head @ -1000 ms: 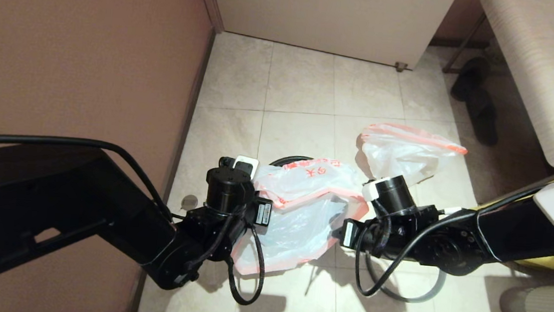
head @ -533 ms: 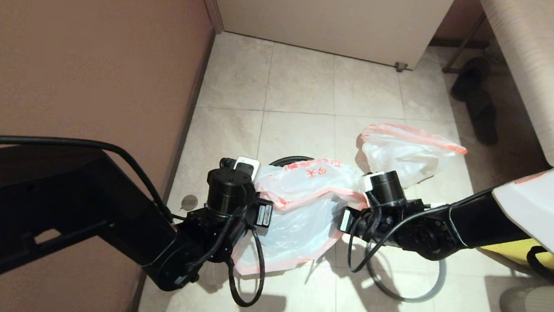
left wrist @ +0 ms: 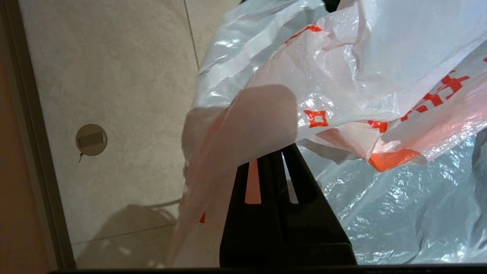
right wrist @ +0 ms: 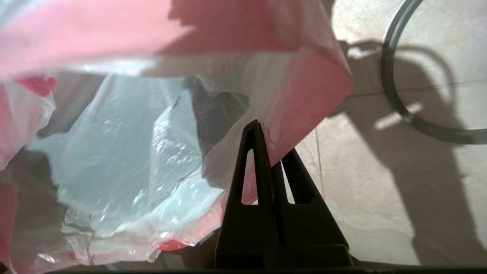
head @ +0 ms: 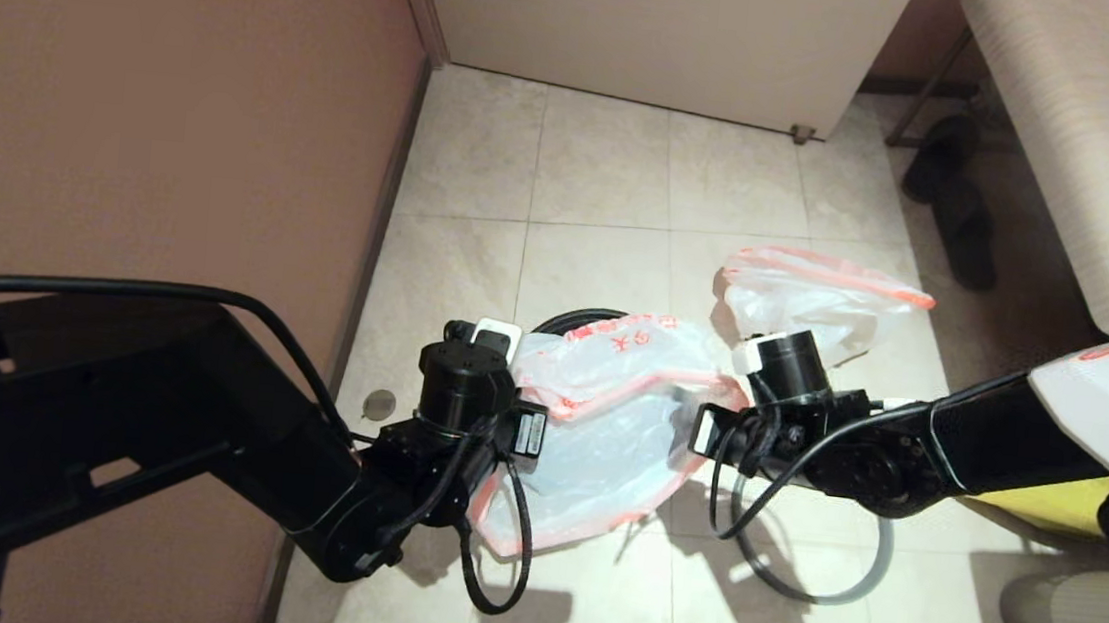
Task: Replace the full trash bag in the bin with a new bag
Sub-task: Put the new garbage bag on the trash can
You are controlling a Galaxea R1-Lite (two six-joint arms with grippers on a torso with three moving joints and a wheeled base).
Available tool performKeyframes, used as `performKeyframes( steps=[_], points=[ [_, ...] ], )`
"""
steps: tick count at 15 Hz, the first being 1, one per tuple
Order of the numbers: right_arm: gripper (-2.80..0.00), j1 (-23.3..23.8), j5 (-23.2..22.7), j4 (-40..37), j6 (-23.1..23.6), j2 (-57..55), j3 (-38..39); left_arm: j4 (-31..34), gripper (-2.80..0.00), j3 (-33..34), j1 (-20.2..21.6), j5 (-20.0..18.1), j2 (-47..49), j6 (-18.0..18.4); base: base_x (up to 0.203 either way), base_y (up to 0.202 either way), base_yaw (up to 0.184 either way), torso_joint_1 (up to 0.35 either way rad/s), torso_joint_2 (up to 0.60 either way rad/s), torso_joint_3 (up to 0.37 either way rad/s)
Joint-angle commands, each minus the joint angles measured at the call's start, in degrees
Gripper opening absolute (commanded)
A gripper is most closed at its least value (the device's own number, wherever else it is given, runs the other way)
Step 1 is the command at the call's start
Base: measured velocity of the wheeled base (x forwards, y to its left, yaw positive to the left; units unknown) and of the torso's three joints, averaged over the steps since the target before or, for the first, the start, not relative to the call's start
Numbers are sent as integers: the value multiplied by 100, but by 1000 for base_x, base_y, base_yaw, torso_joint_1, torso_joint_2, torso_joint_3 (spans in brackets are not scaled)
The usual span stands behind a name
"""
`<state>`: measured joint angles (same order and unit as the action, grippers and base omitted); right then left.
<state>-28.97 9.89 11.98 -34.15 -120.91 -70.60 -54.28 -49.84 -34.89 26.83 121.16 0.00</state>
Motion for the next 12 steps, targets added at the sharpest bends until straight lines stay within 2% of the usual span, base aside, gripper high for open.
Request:
performKeyframes(
  steps=[1, 7, 10, 12],
  points=[
    [-280, -89, 6, 6, -27, 193, 111, -30, -280, -26, 10, 24, 75, 0, 0, 0, 0, 0, 0, 0],
    [-280, -66, 13, 49, -25, -451, 174, -30, -280, -128, 196, 24, 136, 0, 0, 0, 0, 0, 0, 0],
    [-280, -141, 399, -95, 23, -324, 342, -39, -280, -203, 282, 41, 137, 0, 0, 0, 0, 0, 0, 0],
    [-280, -50, 412, -23, 92, -696, 189, -39, -280, -279, 349, 72, 222, -9, 0, 0, 0, 0, 0, 0]
  ],
)
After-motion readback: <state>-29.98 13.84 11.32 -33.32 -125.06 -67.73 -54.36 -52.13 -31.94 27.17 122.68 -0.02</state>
